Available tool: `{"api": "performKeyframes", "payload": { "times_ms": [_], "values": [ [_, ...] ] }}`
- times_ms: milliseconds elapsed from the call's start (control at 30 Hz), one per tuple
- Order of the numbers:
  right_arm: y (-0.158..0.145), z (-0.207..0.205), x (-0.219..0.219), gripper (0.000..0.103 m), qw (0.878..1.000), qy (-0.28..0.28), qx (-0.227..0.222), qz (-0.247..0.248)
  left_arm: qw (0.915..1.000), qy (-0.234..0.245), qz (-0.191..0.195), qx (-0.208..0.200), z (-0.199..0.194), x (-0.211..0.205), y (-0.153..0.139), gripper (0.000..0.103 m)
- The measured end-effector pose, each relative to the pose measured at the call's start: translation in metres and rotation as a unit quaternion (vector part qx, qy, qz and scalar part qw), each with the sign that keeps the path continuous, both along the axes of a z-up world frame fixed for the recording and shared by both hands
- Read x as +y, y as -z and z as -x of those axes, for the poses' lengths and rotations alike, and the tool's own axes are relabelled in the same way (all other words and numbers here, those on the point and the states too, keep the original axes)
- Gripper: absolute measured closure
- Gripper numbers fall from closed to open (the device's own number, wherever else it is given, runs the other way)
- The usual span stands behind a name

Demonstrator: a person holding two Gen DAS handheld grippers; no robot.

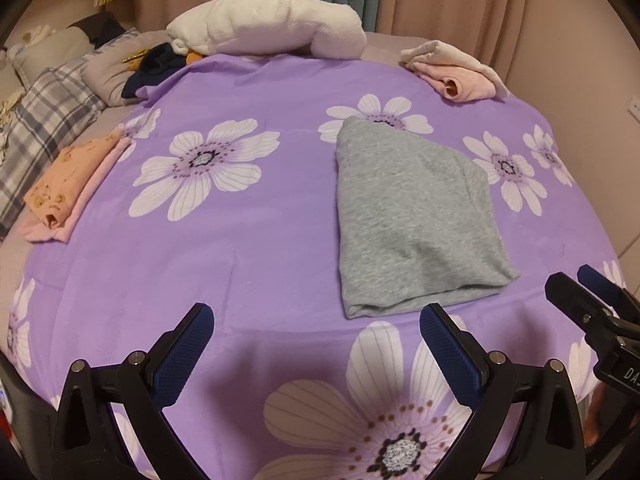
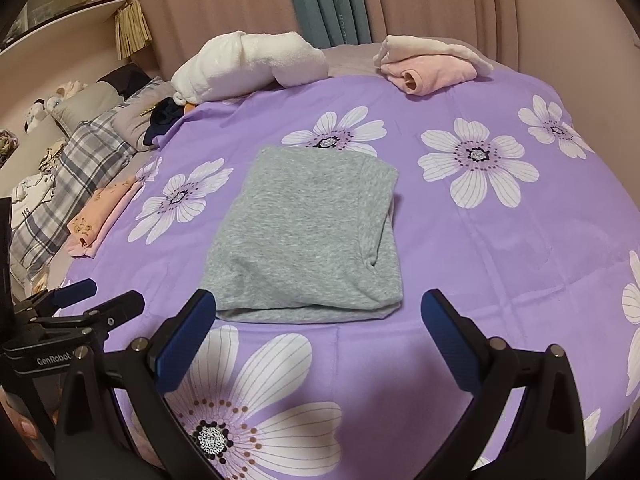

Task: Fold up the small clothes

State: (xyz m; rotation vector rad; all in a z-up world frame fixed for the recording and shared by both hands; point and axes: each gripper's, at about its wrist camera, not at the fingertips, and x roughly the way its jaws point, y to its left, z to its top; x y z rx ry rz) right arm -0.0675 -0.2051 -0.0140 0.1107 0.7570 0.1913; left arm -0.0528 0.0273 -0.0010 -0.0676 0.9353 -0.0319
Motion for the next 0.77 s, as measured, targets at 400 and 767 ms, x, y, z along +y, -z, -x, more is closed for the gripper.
{"api": "performKeyframes", "payload": {
  "times_ms": [400,767],
  "values": [
    [0.0049,-0.0007,0.0023,0.0,1.0,0.0,0.009,0.0,0.9999,0.001,-0.016,-0.003,-0.0002,-0.0015,-0.0019,0.001],
    [0.0061,-0.0004,0.0024,0.0,1.0,-0.001,0.009,-0.001,0.9996,0.004,-0.023,-0.017,0.0006,-0.0037,-0.0058,0.001]
  ]
}}
